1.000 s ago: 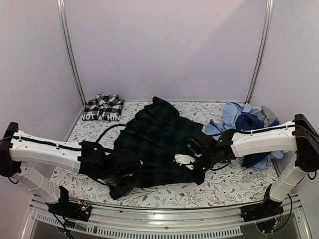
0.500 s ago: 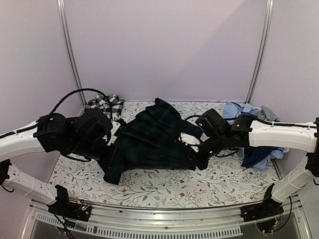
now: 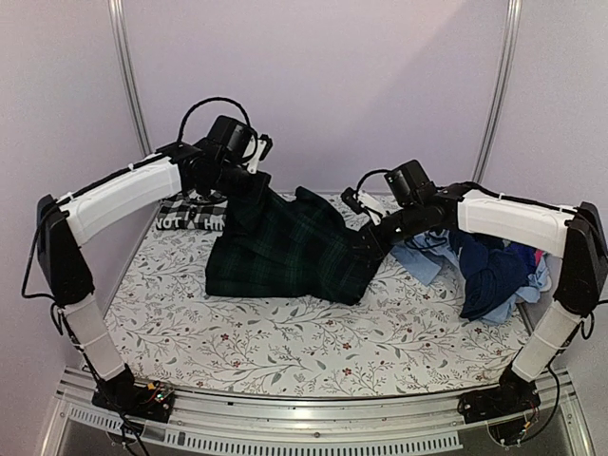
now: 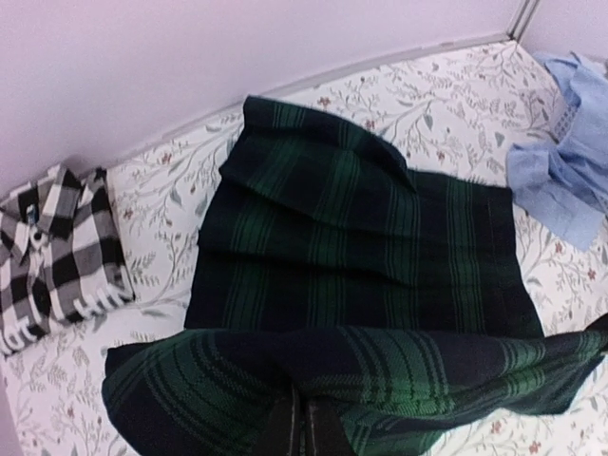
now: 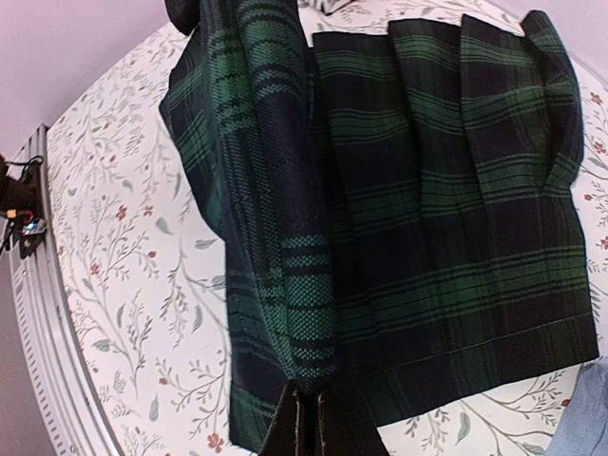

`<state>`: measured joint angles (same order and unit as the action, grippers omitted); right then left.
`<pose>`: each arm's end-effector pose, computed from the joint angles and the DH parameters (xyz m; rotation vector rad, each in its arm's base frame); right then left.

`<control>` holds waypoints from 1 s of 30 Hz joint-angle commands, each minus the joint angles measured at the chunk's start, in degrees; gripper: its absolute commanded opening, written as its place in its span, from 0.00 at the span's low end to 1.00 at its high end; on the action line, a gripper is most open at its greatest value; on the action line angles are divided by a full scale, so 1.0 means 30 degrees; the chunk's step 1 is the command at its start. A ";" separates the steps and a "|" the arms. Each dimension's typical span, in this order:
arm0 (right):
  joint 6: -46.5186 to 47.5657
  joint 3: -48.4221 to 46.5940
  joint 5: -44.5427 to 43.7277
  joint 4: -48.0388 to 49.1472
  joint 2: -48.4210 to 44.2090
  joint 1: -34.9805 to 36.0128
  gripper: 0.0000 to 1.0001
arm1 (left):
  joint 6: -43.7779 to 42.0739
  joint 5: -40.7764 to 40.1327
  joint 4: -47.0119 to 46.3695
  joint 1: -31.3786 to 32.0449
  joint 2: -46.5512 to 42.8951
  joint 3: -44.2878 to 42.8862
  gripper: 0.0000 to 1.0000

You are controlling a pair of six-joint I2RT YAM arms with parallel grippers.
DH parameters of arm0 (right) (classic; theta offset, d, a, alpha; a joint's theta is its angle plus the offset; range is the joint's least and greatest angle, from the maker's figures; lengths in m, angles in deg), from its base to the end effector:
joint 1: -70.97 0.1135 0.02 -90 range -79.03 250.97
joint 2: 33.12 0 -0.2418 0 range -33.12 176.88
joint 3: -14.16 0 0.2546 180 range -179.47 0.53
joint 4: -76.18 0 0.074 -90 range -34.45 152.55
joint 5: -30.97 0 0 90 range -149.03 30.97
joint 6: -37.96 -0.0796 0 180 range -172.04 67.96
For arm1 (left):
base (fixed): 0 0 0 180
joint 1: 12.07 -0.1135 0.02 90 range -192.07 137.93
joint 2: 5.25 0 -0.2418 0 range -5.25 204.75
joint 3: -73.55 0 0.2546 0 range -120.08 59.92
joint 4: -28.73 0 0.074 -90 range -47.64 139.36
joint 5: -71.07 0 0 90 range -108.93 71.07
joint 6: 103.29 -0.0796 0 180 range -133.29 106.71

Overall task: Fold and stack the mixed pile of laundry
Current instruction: Fold the flattened skirt at the center of the board.

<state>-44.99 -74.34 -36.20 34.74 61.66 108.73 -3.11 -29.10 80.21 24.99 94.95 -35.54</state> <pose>0.2913 0.2647 0.2176 -1.1046 2.1801 0.7239 0.3488 -0.2458 0.2877 0.4487 2.2656 -0.2178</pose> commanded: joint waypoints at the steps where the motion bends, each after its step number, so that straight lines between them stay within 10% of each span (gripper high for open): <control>1: -0.0924 -0.1244 -0.0915 0.0174 0.2084 -0.1493 0.00 | -0.3315 0.1095 -0.3729 -0.0868 0.3872 -0.4292 0.00; 10: -0.2007 -0.3034 -0.2955 0.0182 0.5718 -0.3965 0.00 | -0.1539 0.4377 -0.6982 -0.2156 1.2470 -1.1714 0.01; 13: -0.1464 -0.4748 -0.3900 -0.0475 0.7637 -0.4060 0.00 | -0.0475 0.4003 -0.6814 -0.2577 1.2806 -1.1851 0.36; 17: -0.0956 -0.7431 -0.4742 -0.2036 1.0446 -0.4059 0.00 | -0.0536 0.2945 -0.6293 -0.2625 1.0811 -0.8895 0.59; 30: -0.0760 -0.7198 -0.3053 -0.3050 1.2883 -0.2831 0.00 | 0.4960 0.4120 -0.6221 -0.1924 0.0565 0.7588 0.60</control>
<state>-47.63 -98.30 -48.83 29.98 96.72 96.95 3.73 -19.40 62.44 18.63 102.40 -21.31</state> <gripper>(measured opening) 0.021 0.602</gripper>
